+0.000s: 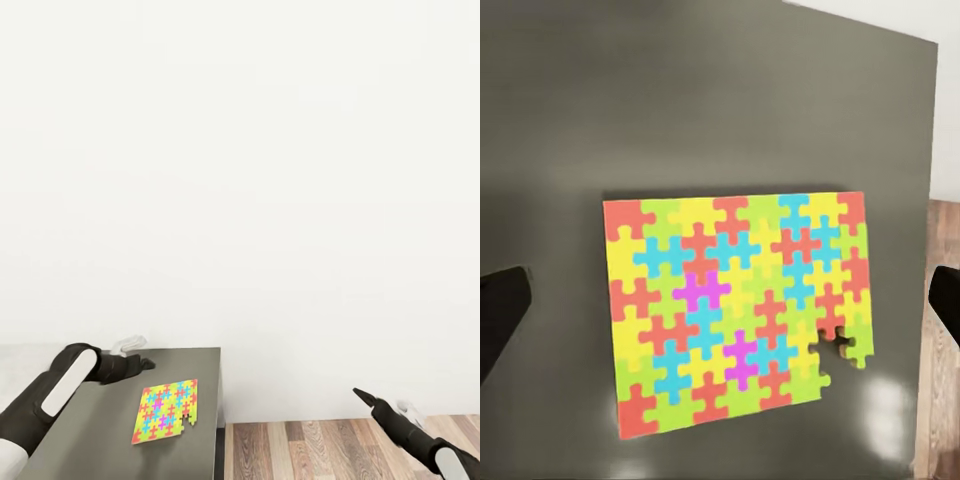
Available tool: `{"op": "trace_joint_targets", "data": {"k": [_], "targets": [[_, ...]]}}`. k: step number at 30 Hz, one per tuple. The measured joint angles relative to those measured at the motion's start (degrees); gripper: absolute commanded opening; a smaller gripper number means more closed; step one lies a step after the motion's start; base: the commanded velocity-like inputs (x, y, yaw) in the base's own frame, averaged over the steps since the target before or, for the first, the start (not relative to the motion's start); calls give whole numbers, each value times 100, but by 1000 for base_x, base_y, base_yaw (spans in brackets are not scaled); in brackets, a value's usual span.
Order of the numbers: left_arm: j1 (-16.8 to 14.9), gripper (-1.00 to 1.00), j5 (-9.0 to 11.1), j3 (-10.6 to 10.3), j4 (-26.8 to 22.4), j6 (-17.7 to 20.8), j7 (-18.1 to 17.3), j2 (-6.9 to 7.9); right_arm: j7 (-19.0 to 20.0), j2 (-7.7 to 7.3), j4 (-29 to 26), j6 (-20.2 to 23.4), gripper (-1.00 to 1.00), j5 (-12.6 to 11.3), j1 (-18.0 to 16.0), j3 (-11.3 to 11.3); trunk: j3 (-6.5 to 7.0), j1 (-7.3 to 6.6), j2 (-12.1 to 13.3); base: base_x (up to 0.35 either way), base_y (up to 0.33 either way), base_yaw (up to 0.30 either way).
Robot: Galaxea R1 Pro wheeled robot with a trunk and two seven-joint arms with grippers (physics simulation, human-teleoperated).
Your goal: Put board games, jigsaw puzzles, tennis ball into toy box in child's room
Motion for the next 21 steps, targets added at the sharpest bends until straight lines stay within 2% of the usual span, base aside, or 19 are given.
{"op": "trace_joint_targets", "data": {"k": [3,9,16,21], "targets": [[-2,100,-87,5,35,-12,89,-29,-545,121,-42,47,100,-3,-288,157,-1,0,0,0,0,0],[-2,100,-133,9,70,-34,144,-45,-1280,200,-41,70,100,-7,-564,379,-3,0,0,0,0,0],[-3,100,-162,7,86,-72,158,-59,-1607,221,-59,72,100,-5,-808,578,-4,0,0,0,0,0],[-6,100,-224,3,264,-89,162,-71,-1660,176,-99,109,100,63,-971,942,-4,0,0,0,0,0]]}}
